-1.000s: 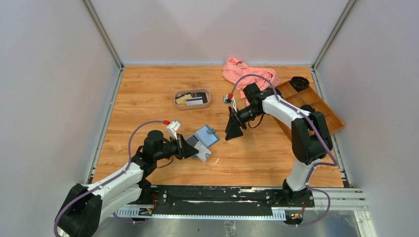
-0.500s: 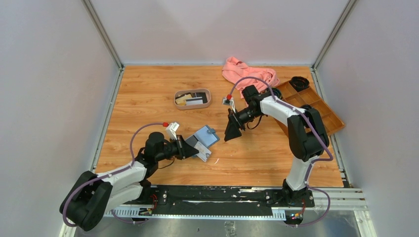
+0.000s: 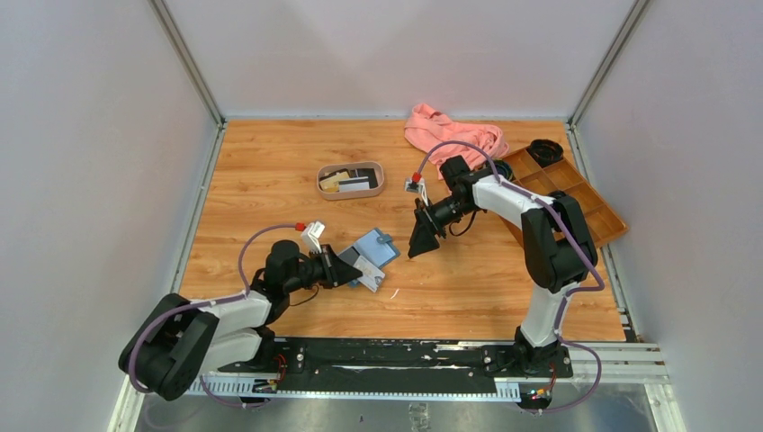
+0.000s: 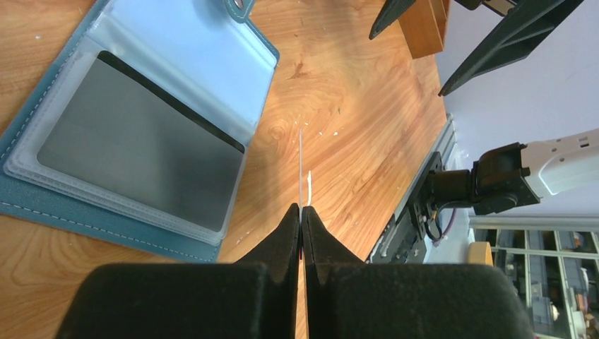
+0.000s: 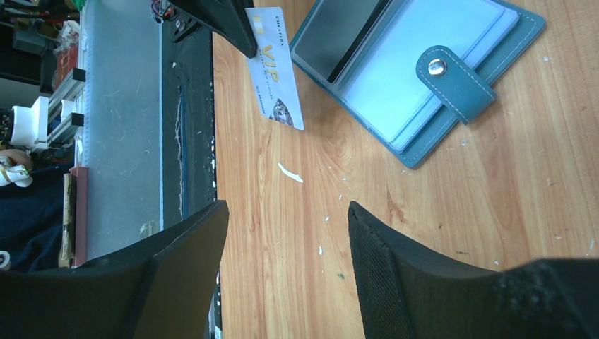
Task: Put the credit cards into the card holder
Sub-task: Insert the credit card into the card holder.
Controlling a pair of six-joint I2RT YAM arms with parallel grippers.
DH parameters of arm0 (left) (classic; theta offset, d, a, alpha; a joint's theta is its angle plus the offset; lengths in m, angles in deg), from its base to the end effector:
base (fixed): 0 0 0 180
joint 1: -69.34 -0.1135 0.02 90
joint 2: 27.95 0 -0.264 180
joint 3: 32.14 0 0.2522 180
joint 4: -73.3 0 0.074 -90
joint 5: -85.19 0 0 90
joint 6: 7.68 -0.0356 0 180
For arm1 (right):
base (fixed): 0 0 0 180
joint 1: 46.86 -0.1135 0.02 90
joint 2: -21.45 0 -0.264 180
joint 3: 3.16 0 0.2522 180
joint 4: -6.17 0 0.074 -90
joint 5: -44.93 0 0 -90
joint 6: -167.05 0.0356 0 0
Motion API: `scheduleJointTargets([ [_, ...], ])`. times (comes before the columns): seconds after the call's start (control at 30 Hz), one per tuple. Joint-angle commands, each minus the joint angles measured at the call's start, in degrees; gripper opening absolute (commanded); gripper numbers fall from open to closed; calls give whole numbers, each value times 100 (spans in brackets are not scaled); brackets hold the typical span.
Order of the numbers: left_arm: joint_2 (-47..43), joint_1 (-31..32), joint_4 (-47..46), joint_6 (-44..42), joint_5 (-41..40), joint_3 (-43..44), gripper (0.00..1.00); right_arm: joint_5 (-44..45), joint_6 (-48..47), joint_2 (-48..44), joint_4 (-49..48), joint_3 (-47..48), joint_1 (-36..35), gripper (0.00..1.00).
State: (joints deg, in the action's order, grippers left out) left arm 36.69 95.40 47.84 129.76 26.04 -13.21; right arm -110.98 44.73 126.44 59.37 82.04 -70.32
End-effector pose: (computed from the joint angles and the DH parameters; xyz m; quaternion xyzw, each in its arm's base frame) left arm 0.1547 -0.0960 0.1353 0.0027 0.8053 -0.5046 0.3111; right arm 0.3095 0.1697 0.1985 -0.4593 0.6958 0.5268 0.1653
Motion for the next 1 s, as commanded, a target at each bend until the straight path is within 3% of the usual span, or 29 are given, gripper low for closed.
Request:
scheduleJointTargets([
  [0.0, 249, -62, -474, 34, 52, -101, 0, 60, 57, 103, 14, -60, 42, 66],
  [0.53, 2028, -172, -2617, 753, 473, -227, 0, 78, 59, 152, 13, -61, 26, 66],
  [0.8, 3810, -206, -4831, 1593, 755, -266, 0, 78, 62, 155, 11, -60, 26, 66],
  [0.97, 4271, -216, -4898, 1726, 854, -129, 0, 102, 74, 201, 11, -61, 30, 66],
])
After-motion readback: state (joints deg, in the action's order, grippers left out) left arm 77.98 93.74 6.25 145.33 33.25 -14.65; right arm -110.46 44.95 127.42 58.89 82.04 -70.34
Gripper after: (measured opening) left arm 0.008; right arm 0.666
